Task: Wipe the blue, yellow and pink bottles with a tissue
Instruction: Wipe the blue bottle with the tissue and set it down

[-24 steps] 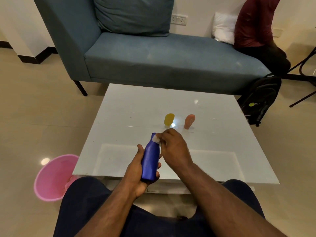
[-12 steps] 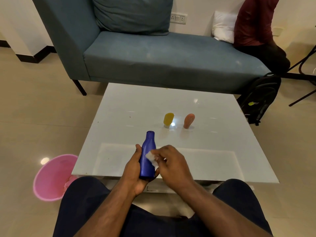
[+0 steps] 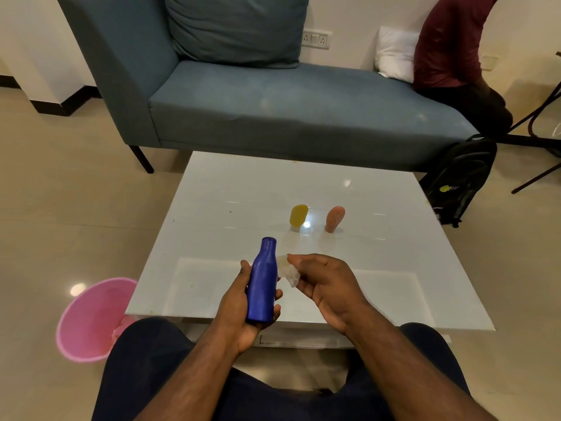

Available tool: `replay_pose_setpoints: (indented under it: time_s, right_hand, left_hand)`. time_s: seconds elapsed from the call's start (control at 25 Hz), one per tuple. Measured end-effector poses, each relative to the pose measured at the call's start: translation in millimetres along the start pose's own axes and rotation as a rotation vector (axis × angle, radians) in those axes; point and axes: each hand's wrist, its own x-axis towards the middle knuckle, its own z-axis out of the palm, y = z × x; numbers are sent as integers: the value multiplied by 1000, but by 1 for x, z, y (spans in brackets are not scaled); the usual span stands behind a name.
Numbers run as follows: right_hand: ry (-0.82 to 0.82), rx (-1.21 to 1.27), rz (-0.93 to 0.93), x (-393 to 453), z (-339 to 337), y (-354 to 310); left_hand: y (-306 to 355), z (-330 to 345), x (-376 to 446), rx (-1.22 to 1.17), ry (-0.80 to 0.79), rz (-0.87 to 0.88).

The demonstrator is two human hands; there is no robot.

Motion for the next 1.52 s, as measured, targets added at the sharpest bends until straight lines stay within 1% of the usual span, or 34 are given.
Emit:
replay_pose_setpoints:
  time_s: [0.12, 0.28, 0.4, 0.56, 0.64, 0.68, 0.76, 0.84, 0.92, 0.96, 1.04, 1.08, 1.16, 1.24, 1.32, 1.4, 1.44, 1.48, 1.52]
  right_hand:
    - [47, -401, -141, 1, 2, 0]
    - [84, -771, -308, 12, 17, -2]
    - [83, -1002, -450, 31, 26, -7]
    - [12, -1278, -495, 40, 37, 2]
    - [-37, -1353, -584, 26, 47, 16]
    - [-76, -1359, -631, 13, 52, 22]
    - [-171, -1302, -614, -12, 58, 31]
    - [-241, -1257, -579, -30, 53, 33]
    - [-254, -1187, -590, -35, 43, 27]
    - [-235, -1124, -590, -30, 40, 21]
    - [-96, -1008, -578, -7, 31, 11]
    - [-28, -994, -557, 8, 29, 7]
    - [18, -1127, -538, 26, 28, 7]
    - [-51, -1238, -600, 18, 34, 20]
    - [-181, -1271, -695, -11, 36, 38]
    - [-327, -1238, -681, -36, 32, 45]
    - [-358, -1203, -640, -41, 28, 46]
    - [-335, -1140, -610, -40, 23, 43]
    - [-268, -1065, -594, -35, 20, 40]
  left_hand:
    - [0, 0, 0, -6, 15, -4]
    - [-1, 1, 0, -9, -21, 6]
    - [-1, 2, -3, -8, -31, 7]
    - [-2, 1, 1, 4, -3, 17]
    - [-4, 2, 3, -37, -20, 19]
    - [-4, 2, 4, -91, -51, 15]
    - [-1, -2, 5, -154, -73, 13]
    - [0, -8, 9, -124, -41, 18]
    - [1, -9, 10, -106, -22, 25]
    - [1, -8, 9, -102, -20, 35]
    - [1, -2, 4, -61, -11, 46]
    - [0, 0, 2, -45, -9, 38]
    - [-1, 1, 0, -29, -4, 26]
    - [-1, -1, 1, -40, -7, 14]
    - [1, -5, 5, -79, -13, 5]
    - [2, -9, 11, -79, 10, 24]
    - [2, -9, 13, -75, 16, 34]
    - [3, -9, 13, -83, 9, 31]
    - [3, -8, 12, -97, -4, 21]
